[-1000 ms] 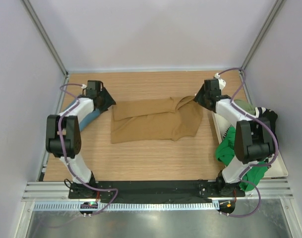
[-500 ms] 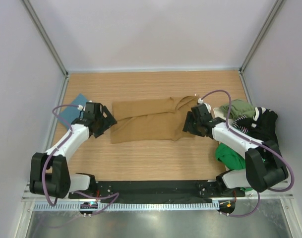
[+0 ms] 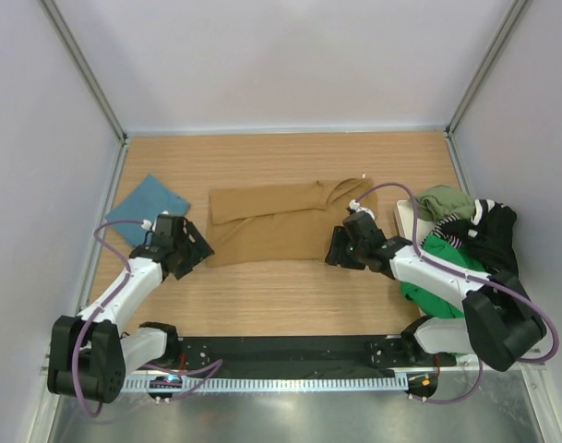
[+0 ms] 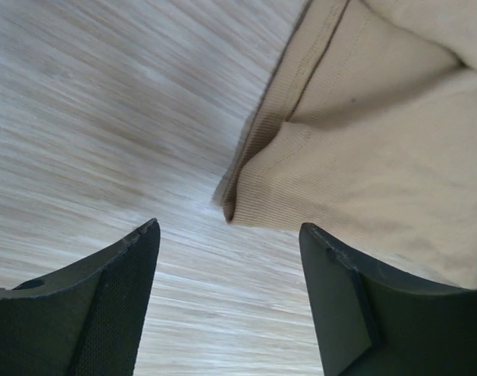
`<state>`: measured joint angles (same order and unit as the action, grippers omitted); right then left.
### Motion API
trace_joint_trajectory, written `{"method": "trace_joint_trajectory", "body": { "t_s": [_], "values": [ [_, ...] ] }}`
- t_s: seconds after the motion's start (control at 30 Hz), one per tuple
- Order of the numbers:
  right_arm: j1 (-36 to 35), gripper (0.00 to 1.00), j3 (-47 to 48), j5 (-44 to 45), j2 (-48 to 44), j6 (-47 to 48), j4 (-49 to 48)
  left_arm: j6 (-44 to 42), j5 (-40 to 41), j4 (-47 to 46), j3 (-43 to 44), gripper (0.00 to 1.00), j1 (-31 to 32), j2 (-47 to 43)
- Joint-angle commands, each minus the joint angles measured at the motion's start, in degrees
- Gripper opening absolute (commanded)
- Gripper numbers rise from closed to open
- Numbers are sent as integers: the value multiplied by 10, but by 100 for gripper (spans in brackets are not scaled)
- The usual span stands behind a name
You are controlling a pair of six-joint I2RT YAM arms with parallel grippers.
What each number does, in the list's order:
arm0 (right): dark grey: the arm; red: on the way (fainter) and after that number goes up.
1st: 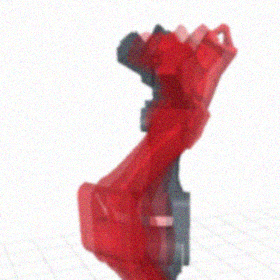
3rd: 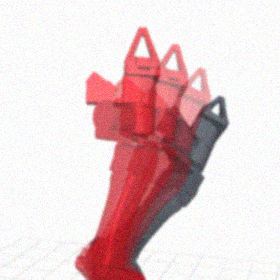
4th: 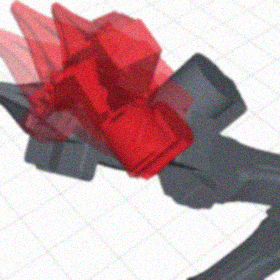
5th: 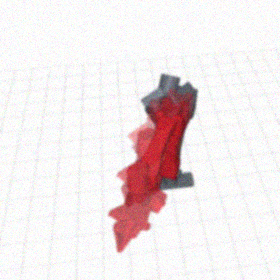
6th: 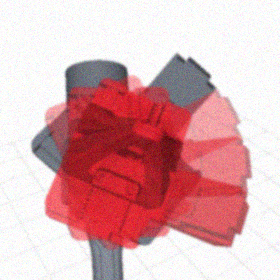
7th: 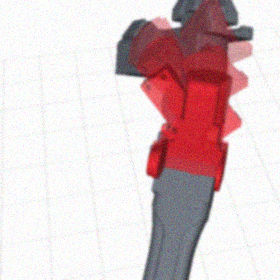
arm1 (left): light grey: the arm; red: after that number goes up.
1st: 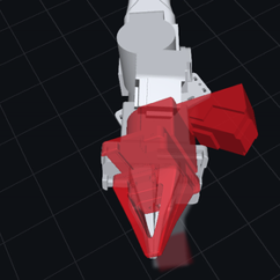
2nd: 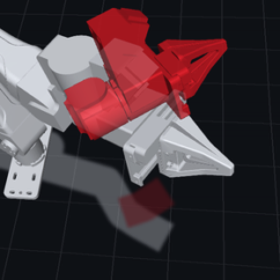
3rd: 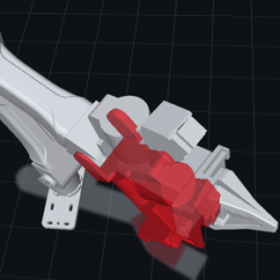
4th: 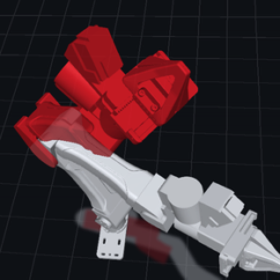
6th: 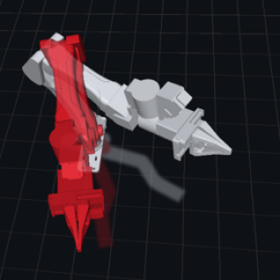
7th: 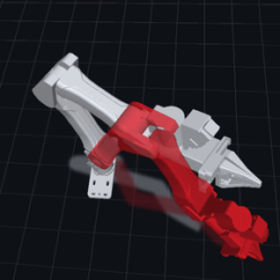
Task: Fold and stack the tank tops
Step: Fold the tank top
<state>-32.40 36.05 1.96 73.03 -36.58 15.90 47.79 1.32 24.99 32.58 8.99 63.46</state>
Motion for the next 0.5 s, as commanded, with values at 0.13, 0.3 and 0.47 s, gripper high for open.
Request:
{"method": "trace_joint_trajectory", "body": {
  "t_s": [0.13,0.3,0.47],
  "values": [
    [-16,55,19,-34,51,-7,-65,20,3,-70,-26,63,0,18],
    [-26,57,20,-32,66,-13,-85,25,3,-90,-34,54,0,36],
    [-28,54,32,-37,98,-17,-104,25,8,-101,-34,52,1,47]
  ]
}}
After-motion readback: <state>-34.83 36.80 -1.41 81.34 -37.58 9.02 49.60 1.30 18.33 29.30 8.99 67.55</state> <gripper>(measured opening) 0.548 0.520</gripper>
